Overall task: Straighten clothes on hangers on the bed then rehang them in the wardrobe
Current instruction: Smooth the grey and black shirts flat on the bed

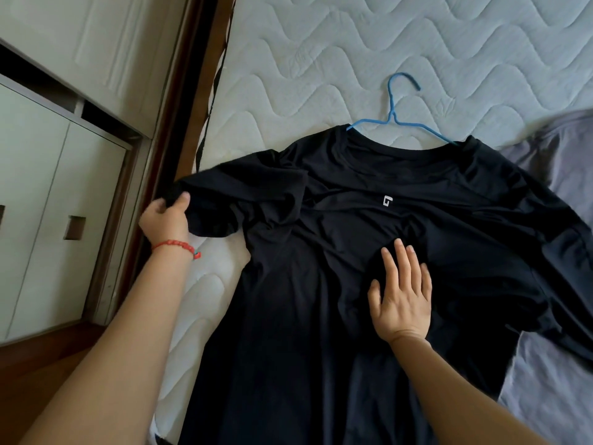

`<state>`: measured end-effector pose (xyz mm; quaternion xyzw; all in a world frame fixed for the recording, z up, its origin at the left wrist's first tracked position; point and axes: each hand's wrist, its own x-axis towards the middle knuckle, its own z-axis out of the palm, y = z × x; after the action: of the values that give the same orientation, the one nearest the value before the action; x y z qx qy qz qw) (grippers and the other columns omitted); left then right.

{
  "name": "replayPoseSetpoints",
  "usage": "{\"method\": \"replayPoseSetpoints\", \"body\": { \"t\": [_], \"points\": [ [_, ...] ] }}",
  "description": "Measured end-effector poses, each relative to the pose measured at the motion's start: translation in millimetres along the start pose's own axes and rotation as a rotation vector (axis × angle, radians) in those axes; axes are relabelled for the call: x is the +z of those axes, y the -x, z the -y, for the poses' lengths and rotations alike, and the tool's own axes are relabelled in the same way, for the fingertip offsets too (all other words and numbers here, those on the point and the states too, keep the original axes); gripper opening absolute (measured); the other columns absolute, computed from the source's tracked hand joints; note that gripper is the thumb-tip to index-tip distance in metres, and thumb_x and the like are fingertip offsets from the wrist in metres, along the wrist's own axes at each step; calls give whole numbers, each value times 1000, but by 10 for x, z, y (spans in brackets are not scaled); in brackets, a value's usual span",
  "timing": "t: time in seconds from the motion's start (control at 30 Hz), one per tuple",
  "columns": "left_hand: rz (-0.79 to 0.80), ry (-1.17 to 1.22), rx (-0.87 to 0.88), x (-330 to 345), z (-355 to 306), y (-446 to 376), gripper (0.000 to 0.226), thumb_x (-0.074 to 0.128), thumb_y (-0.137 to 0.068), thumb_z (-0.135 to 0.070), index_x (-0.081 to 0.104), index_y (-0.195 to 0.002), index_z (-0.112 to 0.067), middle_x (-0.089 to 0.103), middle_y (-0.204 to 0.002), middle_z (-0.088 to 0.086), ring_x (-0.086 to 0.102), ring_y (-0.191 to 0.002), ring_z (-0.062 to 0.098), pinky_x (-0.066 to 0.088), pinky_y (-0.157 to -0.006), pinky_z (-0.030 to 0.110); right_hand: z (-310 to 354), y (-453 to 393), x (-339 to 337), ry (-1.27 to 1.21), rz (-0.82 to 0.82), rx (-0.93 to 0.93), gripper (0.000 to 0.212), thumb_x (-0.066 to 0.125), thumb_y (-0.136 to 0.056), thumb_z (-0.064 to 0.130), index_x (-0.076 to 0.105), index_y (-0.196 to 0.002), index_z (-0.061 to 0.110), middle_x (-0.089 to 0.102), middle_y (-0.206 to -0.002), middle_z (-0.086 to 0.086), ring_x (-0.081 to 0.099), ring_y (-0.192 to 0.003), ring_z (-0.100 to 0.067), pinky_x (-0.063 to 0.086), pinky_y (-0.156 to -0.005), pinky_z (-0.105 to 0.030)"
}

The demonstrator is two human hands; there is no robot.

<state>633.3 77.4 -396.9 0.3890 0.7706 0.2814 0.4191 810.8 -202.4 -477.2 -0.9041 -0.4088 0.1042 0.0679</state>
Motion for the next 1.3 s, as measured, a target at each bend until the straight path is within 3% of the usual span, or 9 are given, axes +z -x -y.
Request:
{"method": "replayPoseSetpoints", "body": {
  "t": [0.1, 0.37, 0.5, 0.63, 0.8, 0.97, 1.1, 1.17, 1.3],
  "points": [
    [151, 217, -272, -35, 123, 55, 40, 64, -85, -23, 57, -117, -1, 61, -101, 9, 59, -107, 24, 51, -83, 37, 3, -2, -4, 5, -8, -4, 56, 34, -85, 33, 34, -137, 14, 36, -148, -10, 22, -137, -23, 2, -115, -31],
    [258, 112, -271, 40, 182, 153, 40, 61, -83, 0, 52, -122, -2, 56, -111, 12, 57, -103, 29, 52, -85, 40, -3, -8, -6, -5, -23, -16, 56, 34, -85, 34, 34, -137, 13, 36, -148, -12, 20, -138, -23, -1, -115, -29],
    [-11, -27, -95, -226, 263, -20, 23, 56, -86, -3, 62, -107, 3, 62, -92, 16, 64, -76, 31, 58, -55, 24, 2, 11, -18, -27, -43, -19, 55, 33, -86, 34, 36, -137, 13, 34, -149, -11, 19, -138, -23, -2, -115, -28],
    [-163, -372, 144, -380, 372, -34, 33, 57, -87, -13, 58, -118, 0, 63, -118, 19, 59, -111, 30, 43, -90, 25, 8, 13, -14, -41, -61, -21, 54, 33, -86, 33, 36, -136, 13, 36, -149, -12, 20, -138, -23, 1, -114, -29],
    [-39, -507, 408, -162, 353, 197, 37, 54, -88, -30, 60, -111, -1, 63, -112, 20, 58, -106, 32, 43, -85, 32, -6, 26, -7, -45, -75, -23, 53, 34, -86, 33, 37, -135, 13, 36, -149, -11, 20, -138, -23, 4, -114, -31],
    [68, -653, 210, 62, 308, 199, 51, 58, -83, -43, 55, -117, -5, 57, -125, 15, 51, -119, 35, 36, -102, 43, -4, 25, 5, -42, -83, -24, 54, 34, -86, 33, 39, -135, 12, 36, -148, -11, 21, -138, -22, 3, -114, -31],
    [89, -429, 200, -3, 280, 133, 29, 62, -83, -23, 64, -92, 5, 65, -96, 23, 60, -99, 37, 46, -81, 32, -2, 35, -1, -51, -83, -21, 54, 33, -86, 33, 40, -136, 12, 35, -149, -11, 20, -138, -22, 2, -114, -29],
    [27, -303, 139, -144, 313, 144, 26, 62, -83, -20, 65, -96, 3, 63, -91, 17, 60, -91, 30, 50, -86, 34, 1, 36, -9, -54, -80, -20, 54, 33, -86, 33, 40, -136, 11, 35, -149, -11, 20, -138, -23, 2, -114, -29],
    [-137, -235, -51, -458, 520, 105, 35, 59, -87, -16, 58, -117, 3, 60, -122, 19, 55, -116, 30, 42, -98, 32, 3, 33, -13, -54, -81, -18, 54, 33, -86, 33, 40, -135, 11, 36, -149, -11, 20, -138, -22, 1, -114, -29]
  ]
}}
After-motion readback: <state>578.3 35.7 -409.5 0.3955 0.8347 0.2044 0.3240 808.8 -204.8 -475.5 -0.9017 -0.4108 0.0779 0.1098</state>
